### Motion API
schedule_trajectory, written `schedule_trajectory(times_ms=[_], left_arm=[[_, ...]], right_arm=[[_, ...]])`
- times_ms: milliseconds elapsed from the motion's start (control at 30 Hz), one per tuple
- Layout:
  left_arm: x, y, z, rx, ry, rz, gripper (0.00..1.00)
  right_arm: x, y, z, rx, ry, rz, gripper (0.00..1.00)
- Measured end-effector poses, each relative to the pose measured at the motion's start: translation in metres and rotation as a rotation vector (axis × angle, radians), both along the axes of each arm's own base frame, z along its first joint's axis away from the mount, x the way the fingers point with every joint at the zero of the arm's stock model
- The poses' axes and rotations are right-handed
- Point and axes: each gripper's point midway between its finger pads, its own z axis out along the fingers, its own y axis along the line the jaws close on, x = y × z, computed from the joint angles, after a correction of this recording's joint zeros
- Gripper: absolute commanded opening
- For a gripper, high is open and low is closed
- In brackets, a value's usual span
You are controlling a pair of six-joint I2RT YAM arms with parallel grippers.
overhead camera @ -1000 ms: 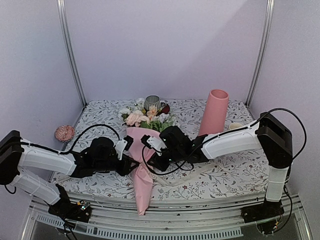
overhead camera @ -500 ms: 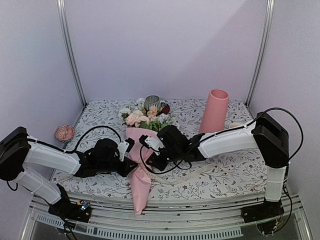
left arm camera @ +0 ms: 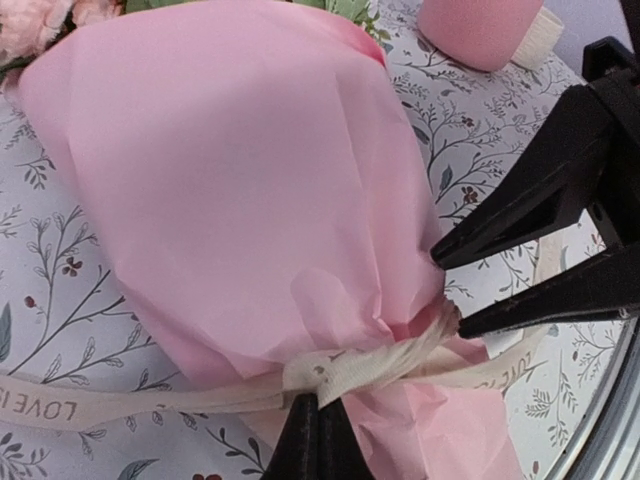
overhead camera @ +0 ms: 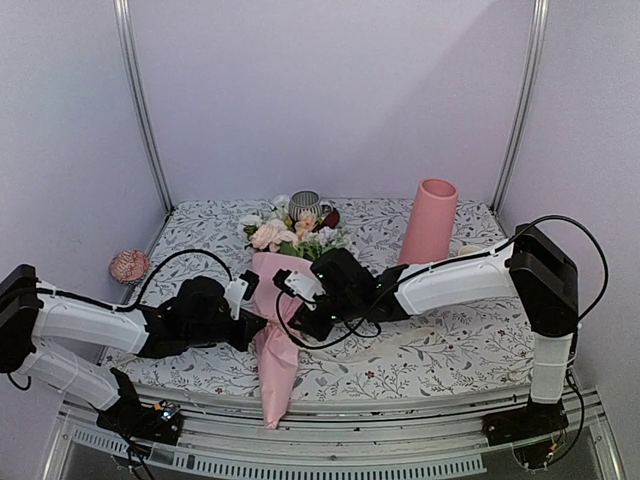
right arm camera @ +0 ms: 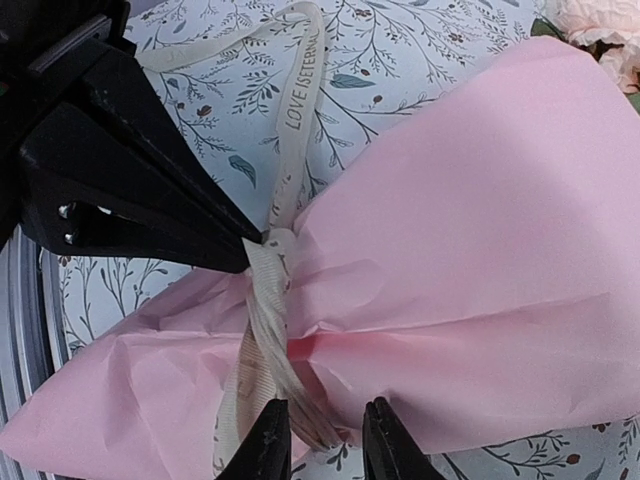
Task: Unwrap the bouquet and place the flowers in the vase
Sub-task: Untie the half-tied ribbon from the tied bouquet.
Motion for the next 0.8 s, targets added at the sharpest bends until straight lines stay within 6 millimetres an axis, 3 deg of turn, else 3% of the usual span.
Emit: schedule_trajectory(times_ms=[467, 800], left_arm=[[-0.003, 0.001, 0.012, -0.056, -0.019, 0.006, 0.0], [-0.004, 0.003, 0.011, -0.058, -0.018, 0.012, 0.0]], right_arm=[[-0.004, 0.011, 0.013, 0.001, -0.045, 0.027, 0.28], [-0.006, 0.011, 0.001, -0.019, -0.029, 0.033, 0.23]])
